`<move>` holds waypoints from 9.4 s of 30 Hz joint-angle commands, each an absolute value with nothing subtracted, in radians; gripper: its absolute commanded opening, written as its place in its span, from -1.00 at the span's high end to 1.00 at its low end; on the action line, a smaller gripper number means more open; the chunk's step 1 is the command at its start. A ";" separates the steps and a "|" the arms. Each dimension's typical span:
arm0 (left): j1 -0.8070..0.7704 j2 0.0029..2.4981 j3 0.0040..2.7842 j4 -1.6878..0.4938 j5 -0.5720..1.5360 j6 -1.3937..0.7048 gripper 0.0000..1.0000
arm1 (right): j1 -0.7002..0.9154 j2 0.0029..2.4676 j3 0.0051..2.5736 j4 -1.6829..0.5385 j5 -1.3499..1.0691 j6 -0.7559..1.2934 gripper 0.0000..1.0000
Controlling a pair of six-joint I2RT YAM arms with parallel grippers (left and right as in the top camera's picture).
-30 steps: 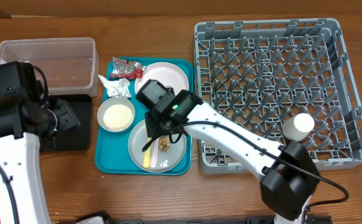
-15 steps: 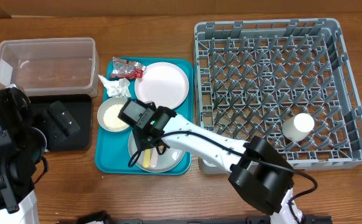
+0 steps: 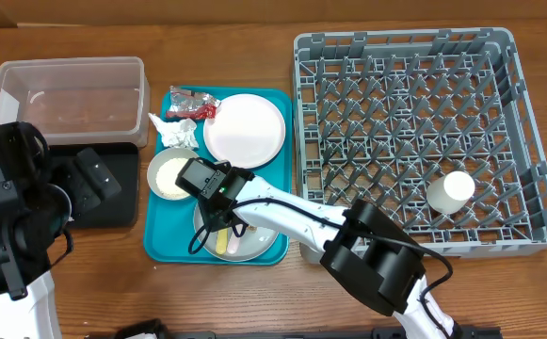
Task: Sort waste into correct bins and load items into the dishwasher rack
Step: 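Grasp the yellow spoon with the right gripper and lift it, then place the yellow spoon into the dish rack's left edge, then grasp the pink fork on the grey plate with the right gripper, then place the pink fork into the dish rack beside the spoon, then grasp the grey plate's edge with the left gripper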
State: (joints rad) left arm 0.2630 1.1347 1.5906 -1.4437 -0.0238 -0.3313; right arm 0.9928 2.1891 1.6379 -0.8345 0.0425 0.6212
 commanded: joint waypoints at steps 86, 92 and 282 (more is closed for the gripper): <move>0.270 1.386 1.600 -1.439 -0.033 -0.337 -1.00 | 0.924 1.938 1.491 -0.887 -0.030 0.363 0.39; 0.270 1.386 1.600 -1.440 -0.033 -0.337 -1.00 | 0.923 2.003 1.491 -0.846 -0.032 0.367 0.42; -0.190 1.634 0.902 -1.029 0.080 -0.382 0.91 | 0.462 1.345 1.554 -1.164 0.007 0.424 -0.60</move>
State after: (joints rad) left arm -0.1837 1.6661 0.9073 -0.9844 0.1081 -0.3935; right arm 0.4652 1.3659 1.5314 -1.1656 -0.0135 0.4187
